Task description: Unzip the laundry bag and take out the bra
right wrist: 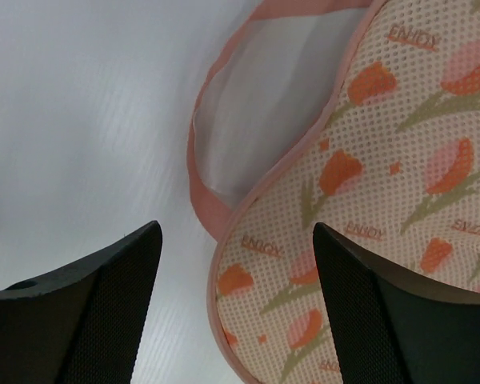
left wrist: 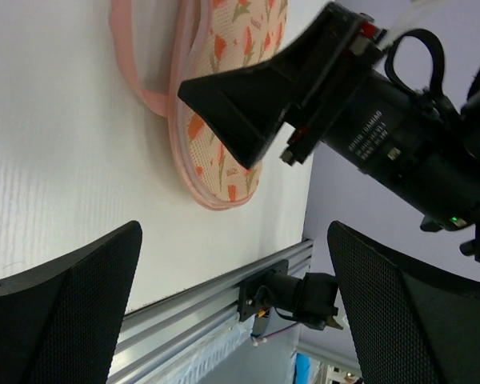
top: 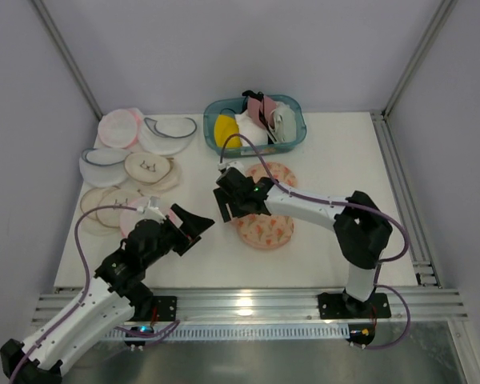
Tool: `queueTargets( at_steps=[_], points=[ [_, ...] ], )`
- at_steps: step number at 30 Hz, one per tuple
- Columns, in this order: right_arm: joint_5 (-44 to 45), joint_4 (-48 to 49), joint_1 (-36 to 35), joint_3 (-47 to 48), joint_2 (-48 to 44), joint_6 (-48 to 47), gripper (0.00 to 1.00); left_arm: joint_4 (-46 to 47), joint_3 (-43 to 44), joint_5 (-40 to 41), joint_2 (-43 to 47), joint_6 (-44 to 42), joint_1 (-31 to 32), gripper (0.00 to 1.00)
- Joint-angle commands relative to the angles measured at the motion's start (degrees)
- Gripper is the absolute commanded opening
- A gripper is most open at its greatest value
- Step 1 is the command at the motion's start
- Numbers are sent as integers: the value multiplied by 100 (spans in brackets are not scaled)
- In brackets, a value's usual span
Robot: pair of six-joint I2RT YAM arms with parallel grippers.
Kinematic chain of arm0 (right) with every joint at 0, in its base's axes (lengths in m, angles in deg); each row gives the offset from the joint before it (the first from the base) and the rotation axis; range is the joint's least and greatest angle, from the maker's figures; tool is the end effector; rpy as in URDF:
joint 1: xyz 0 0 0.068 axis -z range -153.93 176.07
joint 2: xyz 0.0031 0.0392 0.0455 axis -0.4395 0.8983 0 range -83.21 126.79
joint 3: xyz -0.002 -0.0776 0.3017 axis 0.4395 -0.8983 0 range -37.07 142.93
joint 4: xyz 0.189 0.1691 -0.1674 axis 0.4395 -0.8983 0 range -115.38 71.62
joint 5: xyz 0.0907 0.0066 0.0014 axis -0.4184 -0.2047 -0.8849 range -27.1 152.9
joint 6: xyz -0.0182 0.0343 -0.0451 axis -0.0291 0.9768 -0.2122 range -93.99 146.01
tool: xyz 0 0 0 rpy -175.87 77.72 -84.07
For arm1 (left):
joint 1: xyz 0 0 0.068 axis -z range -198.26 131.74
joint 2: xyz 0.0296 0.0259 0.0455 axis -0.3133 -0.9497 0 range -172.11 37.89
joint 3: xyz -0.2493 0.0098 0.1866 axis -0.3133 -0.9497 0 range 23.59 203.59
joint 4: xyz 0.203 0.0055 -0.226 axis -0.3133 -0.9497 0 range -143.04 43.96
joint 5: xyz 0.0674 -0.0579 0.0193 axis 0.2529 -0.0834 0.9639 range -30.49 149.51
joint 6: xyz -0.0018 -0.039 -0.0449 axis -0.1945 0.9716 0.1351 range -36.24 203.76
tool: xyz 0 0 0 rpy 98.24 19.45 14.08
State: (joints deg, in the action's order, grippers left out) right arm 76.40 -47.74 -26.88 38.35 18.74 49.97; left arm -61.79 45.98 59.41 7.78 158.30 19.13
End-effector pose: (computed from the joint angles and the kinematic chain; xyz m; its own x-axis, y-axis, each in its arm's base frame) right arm 0.2699 0.3405 0.2386 -0.7390 -0.3234 -0.5910 -0.4344 0.8993 0.0511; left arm 0.1273 -0.0974 0.2395 -0.6708 -0.7004 -0.2437 -0.1429 0.4445 -0.8843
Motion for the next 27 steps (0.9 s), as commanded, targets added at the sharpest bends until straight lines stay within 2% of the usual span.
queueTargets(
  at_steps=[1,3,4,6,7,10,11,17,20,21,23,24,27],
  points=[
    [530,-245,-58,630,412,230,79,-587,-77,352,435,-10,-12,99],
    [732,-385,-58,728,623,345,69,-754,-77,449,690,-1,-12,99],
    [846,-403,-58,790,676,380,58,-876,-77,475,760,-10,-12,100],
    [891,-465,-49,843,756,416,52,-939,-95,502,883,-19,-12,100],
    [952,-517,-58,913,843,425,42,-1000,-95,502,910,-27,-12,99],
    [971,-579,-58,922,923,451,40,-1044,-86,511,937,-36,-12,99],
    [971,-597,-49,905,914,460,27,-1062,-86,511,937,-36,-12,100],
    [1049,-553,-58,676,660,504,5,-992,-68,467,884,-36,-12,99],
    [1059,-483,-49,562,493,469,4,-966,-68,441,840,-19,-21,99],
    [989,-465,-49,527,449,460,19,-957,-68,449,840,-10,-12,99],
    [909,-404,-75,544,361,398,41,-948,-77,449,822,-10,-12,99],
    [892,-403,-84,553,352,390,46,-939,-68,449,814,-1,-12,100],
    [979,-517,-128,815,544,398,49,-930,-42,449,805,8,-12,100]
  ],
)
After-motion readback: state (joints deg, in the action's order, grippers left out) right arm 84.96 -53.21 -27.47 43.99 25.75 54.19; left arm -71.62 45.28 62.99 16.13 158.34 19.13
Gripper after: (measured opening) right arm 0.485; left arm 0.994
